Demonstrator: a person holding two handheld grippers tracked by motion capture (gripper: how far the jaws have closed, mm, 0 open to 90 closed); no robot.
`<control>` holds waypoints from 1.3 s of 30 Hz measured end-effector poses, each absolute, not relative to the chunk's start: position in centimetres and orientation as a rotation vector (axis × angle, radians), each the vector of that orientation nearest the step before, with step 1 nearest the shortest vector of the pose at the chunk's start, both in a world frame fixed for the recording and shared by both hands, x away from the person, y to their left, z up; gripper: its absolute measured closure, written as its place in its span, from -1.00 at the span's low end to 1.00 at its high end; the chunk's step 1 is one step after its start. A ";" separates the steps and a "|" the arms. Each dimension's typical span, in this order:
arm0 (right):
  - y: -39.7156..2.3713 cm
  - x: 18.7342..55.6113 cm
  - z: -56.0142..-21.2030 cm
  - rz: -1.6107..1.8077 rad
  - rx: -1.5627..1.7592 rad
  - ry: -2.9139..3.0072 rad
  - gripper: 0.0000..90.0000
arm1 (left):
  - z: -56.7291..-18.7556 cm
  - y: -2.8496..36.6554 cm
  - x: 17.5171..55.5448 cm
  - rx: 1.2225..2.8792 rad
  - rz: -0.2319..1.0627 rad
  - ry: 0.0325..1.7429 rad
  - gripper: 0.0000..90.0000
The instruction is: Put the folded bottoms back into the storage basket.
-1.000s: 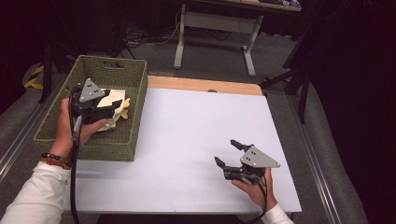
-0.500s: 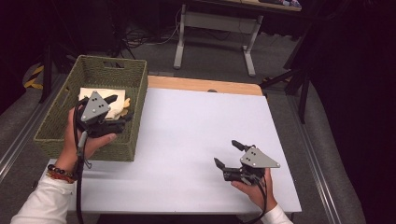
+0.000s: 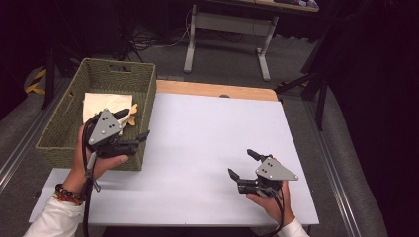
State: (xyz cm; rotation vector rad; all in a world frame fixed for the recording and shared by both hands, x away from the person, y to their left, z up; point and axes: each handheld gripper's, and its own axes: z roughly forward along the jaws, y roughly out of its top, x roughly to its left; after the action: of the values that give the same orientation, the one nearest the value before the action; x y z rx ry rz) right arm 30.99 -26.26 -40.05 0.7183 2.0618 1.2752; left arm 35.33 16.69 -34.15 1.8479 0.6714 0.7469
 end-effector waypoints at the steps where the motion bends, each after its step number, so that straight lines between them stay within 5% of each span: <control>1: -26.2 31.0 -40.1 1.275 0.718 2.063 -0.66 | -34.2 16.6 35.2 1.848 0.745 0.669 -0.62; 39: -25.9 29.6 -40.9 1.253 0.655 2.079 -0.66 | -37.7 14.6 30.5 1.851 0.751 0.542 -0.75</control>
State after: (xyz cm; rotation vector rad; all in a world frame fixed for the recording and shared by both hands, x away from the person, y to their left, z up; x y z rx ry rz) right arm 29.62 -25.92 -40.89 0.6555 2.0790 1.2529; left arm 30.50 14.58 -37.69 1.8512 0.5421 0.7511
